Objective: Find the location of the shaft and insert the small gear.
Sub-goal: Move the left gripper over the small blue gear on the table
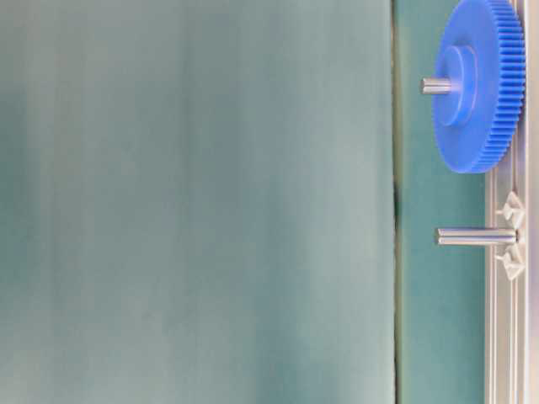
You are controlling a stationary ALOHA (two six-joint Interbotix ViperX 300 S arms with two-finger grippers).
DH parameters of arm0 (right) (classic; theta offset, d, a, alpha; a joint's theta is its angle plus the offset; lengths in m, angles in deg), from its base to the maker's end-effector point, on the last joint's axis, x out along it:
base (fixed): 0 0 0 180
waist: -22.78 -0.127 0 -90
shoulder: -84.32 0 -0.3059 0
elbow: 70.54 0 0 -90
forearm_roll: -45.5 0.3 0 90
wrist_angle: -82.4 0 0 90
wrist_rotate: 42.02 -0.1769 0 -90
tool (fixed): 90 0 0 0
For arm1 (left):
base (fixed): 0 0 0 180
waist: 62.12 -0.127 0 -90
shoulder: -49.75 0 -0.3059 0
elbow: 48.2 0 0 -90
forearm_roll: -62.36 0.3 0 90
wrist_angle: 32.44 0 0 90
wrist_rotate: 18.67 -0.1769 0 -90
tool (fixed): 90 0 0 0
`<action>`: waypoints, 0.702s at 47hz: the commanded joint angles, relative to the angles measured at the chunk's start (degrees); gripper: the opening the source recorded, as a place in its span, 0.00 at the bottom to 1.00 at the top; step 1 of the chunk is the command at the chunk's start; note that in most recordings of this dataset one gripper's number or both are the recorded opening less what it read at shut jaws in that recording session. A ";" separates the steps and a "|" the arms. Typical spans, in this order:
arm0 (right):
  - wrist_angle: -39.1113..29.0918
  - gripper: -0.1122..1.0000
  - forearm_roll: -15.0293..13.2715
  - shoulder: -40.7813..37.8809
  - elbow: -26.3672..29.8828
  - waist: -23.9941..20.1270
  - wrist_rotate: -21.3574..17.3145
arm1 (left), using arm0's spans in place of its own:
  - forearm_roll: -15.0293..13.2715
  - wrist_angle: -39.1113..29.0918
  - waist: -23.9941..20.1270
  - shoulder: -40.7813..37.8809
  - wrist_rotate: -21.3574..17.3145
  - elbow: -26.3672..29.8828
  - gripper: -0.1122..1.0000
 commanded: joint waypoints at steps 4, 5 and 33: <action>-2.11 0.29 2.11 -0.53 -0.18 0.18 -0.88 | 0.62 -4.39 -0.26 -1.23 0.70 3.25 0.17; -3.25 0.30 2.81 -0.62 -0.18 0.26 -1.32 | 0.62 -5.71 -0.18 -1.49 0.70 3.87 0.15; -22.41 0.20 4.04 -8.79 3.78 1.67 -5.89 | 0.62 -23.82 5.54 -19.69 5.27 17.84 0.09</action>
